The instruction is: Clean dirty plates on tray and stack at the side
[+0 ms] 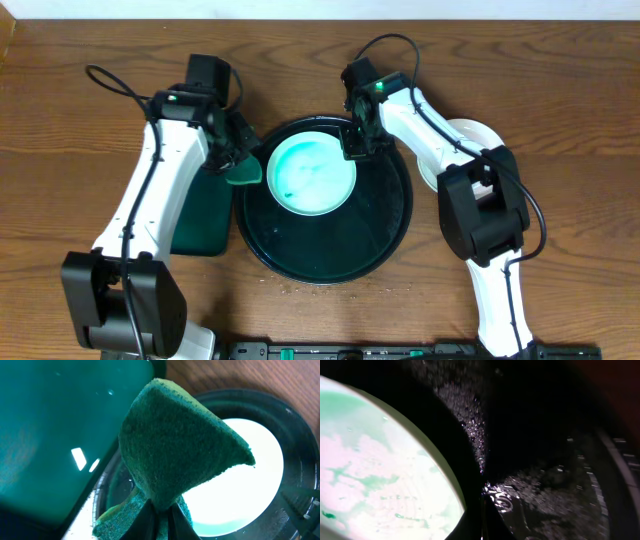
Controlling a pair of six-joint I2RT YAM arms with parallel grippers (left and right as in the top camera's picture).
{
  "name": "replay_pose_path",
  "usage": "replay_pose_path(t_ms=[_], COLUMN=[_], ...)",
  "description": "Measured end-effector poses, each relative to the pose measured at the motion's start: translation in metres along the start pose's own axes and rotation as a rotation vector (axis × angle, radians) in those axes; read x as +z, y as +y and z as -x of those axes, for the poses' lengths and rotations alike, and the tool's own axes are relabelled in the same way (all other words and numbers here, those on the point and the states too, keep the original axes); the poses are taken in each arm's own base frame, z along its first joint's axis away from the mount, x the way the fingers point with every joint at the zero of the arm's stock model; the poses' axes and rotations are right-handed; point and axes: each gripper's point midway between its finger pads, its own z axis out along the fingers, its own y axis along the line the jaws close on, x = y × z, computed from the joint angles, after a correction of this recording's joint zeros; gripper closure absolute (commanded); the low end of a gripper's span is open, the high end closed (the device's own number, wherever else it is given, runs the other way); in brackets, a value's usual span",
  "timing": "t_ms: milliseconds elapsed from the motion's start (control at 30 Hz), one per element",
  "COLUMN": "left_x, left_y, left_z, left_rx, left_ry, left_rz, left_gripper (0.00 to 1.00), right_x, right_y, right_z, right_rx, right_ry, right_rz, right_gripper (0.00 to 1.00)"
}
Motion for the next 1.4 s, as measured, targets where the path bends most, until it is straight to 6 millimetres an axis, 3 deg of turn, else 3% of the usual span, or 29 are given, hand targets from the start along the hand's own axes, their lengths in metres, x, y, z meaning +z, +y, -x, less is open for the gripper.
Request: replay_pose_path(t_ms=[133, 233, 333, 567, 733, 933, 1067, 1167, 1233, 1400], left_x=[0.013, 0.024, 0.032, 0.033, 0.033, 0.033, 0.033, 0.033, 0.033, 0.033], left_y=[-0.010, -0.020, -0.026, -0.026, -0.026, -0.026, -0.026, -0.026, -0.026, -0.026], left_z=[-0.010, -0.017, -0.022, -0.022, -0.022, -0.022, -0.021, -0.022, -0.022, -0.022], left_rx=[0.017, 0.036, 0.056, 0.055, 0.055, 0.055, 0.054, 0.055, 0.055, 0.051], left_ry=[0.016, 0.031, 0.043, 0.043, 0.042, 0.041, 0.041, 0.041, 0.041, 0.041], left_rz=[0.005, 0.007, 0.010, 0.011, 0.011, 0.010, 0.009, 0.009, 0.009, 0.009], left_gripper=[0.93, 0.93, 0.93, 0.93, 0.93, 0.93, 0.93, 0.93, 0.93, 0.93], right_x=[0.009, 0.009, 0.009, 0.001, -0.015, -0.017, -0.016, -0.012, -0.007, -0.004], right_y=[0.001, 0.002, 0.006, 0.012, 0.018, 0.022, 0.031, 0.041, 0.047, 0.045], right_z=[-0.005, -0.005, -0.007, 0.009, 0.015, 0.016, 0.016, 0.012, 0.011, 0.015], right_rx=[0.007, 0.004, -0.031, -0.206, -0.338, -0.428, -0.478, -0.503, -0.511, -0.425], right_ry=[0.031, 0.031, 0.043, -0.032, -0.084, -0.098, -0.106, -0.103, -0.101, -0.109], right_rz=[0.017, 0.022, 0.047, 0.079, 0.087, 0.106, 0.127, 0.135, 0.137, 0.104], right_gripper=[0.98, 0.83, 0.79, 0.67, 0.66, 0.62, 0.64, 0.74, 0.88, 0.93])
